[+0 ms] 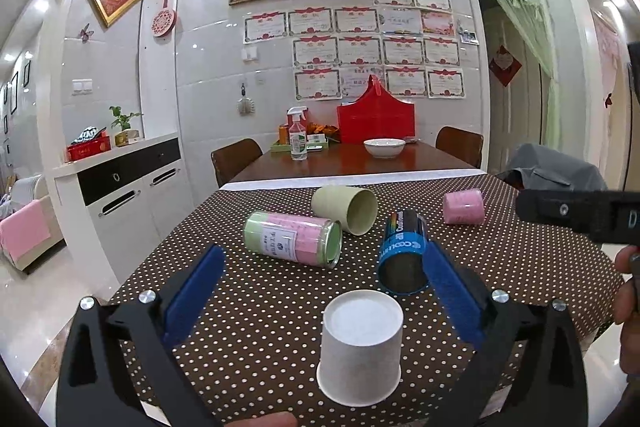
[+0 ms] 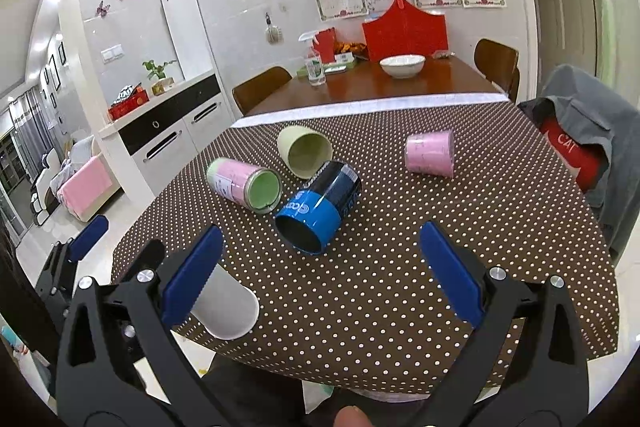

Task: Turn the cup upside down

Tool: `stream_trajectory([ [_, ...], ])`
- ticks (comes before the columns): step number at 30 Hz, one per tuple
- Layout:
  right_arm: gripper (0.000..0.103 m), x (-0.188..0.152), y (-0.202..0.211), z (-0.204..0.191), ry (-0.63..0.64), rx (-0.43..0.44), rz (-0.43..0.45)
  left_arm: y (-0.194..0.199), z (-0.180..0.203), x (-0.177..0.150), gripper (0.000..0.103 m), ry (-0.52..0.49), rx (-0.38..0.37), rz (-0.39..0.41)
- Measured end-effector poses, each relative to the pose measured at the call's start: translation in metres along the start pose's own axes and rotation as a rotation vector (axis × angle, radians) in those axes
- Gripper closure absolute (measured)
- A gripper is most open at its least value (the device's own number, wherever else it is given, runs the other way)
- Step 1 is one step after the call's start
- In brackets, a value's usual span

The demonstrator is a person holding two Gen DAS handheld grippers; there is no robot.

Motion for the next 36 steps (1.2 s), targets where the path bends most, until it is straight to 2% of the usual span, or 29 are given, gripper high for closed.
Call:
stream_trajectory([
  [17, 0.006, 0.000, 0.036, -0.016, 0.076, -0.111, 0.077, 0.047, -0.018, 0.041, 0.005, 0.051, 0.070, -0.036],
  [36, 0.006, -0.005, 0.046, -0.031, 0.124, -0.191, 0.115, 0.074, -0.025, 0.047, 0.005, 0.037, 0.122, -0.022],
])
Point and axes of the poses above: each gripper's, at about its wrist camera, not at the fingertips, and y roughly against the way its jaws point, z to its right, x to its top, the point moved 8 cm from there along -y, roughly the way its jaws point, and after that the axes turned 12 degrees about y, right-handed, at the moved point
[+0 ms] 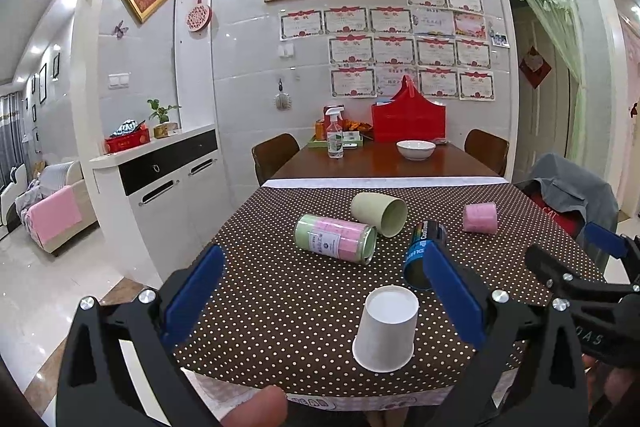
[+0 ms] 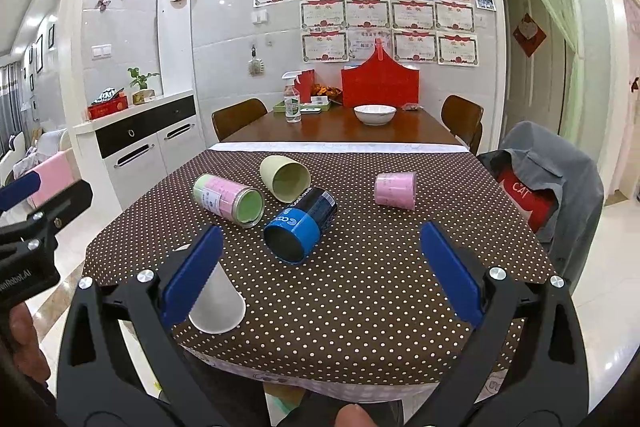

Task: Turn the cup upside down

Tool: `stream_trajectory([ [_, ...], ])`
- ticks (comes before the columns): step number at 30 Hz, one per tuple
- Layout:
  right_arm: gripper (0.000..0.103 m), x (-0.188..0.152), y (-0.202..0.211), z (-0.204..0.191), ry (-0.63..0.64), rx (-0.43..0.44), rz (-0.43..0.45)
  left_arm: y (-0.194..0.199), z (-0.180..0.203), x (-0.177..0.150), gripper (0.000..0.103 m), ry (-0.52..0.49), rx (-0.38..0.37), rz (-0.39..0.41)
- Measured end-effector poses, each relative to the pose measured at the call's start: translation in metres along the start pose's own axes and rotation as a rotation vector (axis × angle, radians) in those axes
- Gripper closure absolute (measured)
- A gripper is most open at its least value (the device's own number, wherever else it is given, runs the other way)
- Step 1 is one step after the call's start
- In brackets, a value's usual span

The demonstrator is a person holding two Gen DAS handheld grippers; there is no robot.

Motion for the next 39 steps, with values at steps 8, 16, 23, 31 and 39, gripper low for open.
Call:
stream_trajectory([
  [8, 0.006, 0.0002, 0.0042, 0.0002, -0.004, -0.025, 0.014, 0.0060, 0.0005, 0.0035, 0.005, 0.003, 0.002, 0.015],
  [16, 0.006, 0.0012, 0.0058, 0.0027, -0.007, -0.032, 0.020, 0.0098, 0.0010, 0.0054, 0.005, -0.007, 0.007, 0.030],
  [23, 0.006, 0.0028, 0.0074, 0.0057, -0.010, -0.039, 0.027, 0.0105, 0.0016, 0.0056, 0.005, -0.007, 0.007, 0.030],
  [31, 0.006, 0.0035, 0.0075, 0.0067, -0.009, -0.041, 0.028, 0.0104, 0.0016, 0.0053, 0.005, -0.009, 0.006, 0.030],
  [39, 0.006, 0.0036, 0.0084, 0.0065, -0.010, -0.040, 0.027, 0.0103, 0.0019, 0.0049, 0.005, -0.009, 0.005, 0.029],
])
Point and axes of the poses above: each gripper's, at about its wrist camera, not at the fingertips, and y roughly against the way its jaws point, z to its right, x to its top, the point moved 8 cm from there along -y, roughly the way its jaws point, and after that the axes turned 12 degrees about y, right-handed, at the moved point
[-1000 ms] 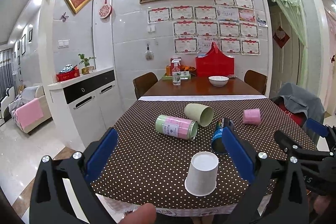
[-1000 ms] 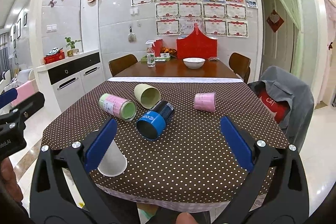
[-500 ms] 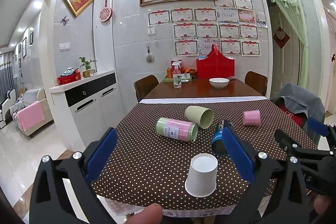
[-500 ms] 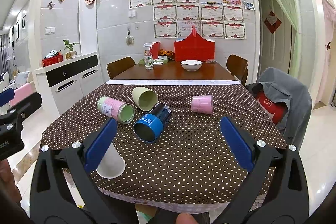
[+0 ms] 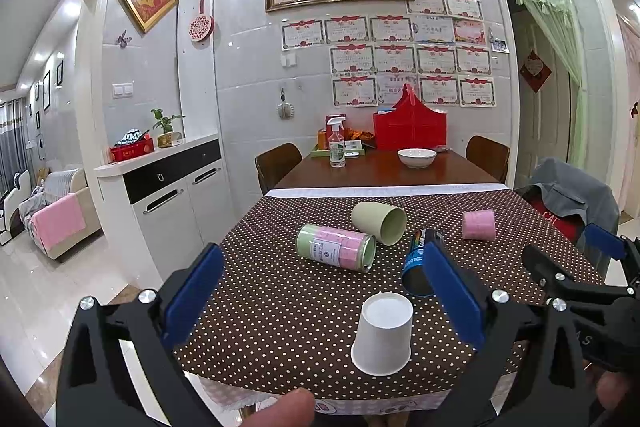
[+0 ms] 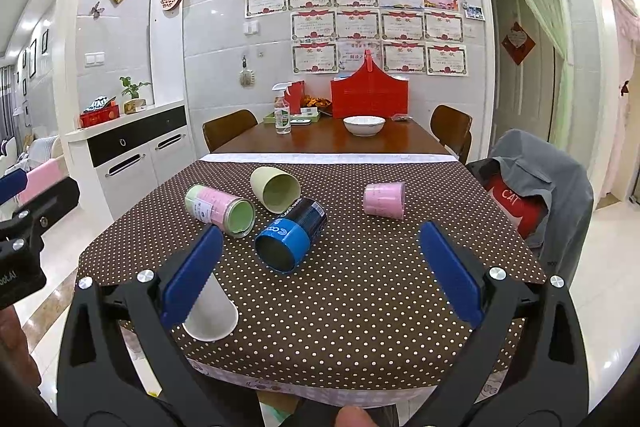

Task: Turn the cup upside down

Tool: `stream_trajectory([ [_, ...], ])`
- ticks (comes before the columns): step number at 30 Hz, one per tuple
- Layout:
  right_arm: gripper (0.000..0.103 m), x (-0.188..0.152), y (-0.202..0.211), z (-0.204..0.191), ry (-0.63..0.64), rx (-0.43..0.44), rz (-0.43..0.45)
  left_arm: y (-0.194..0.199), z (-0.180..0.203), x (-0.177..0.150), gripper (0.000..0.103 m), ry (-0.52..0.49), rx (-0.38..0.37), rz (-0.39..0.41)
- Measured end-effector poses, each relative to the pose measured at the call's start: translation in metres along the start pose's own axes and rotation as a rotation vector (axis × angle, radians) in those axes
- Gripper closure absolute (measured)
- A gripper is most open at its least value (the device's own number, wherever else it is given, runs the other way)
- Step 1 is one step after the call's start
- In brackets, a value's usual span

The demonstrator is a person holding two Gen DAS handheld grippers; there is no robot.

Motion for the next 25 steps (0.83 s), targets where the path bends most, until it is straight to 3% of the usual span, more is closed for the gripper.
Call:
stream_trajectory([
  [12, 0.006, -0.0001, 0.0006, -0.0010, 0.001, 0.004, -0.005, 0.0080, 0.0013, 0.0042, 0.005, 0.010, -0.015, 0.018],
  [25, 0.006, -0.0013, -0.0030, -0.0018, -0.003, 0.004, -0.010, -0.0017, 0.0016, -0.0034, 0.005, 0.003, -0.005, -0.019],
])
Point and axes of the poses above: each gripper's, at about its wrist camera, not at the fingertips, and y roughly against the way its jaws point, z to its right, x to its top, the point moved 8 cm from there along -y, roughly the way its jaws point, and after that the axes turned 12 degrees about y, right-handed, at the moved point
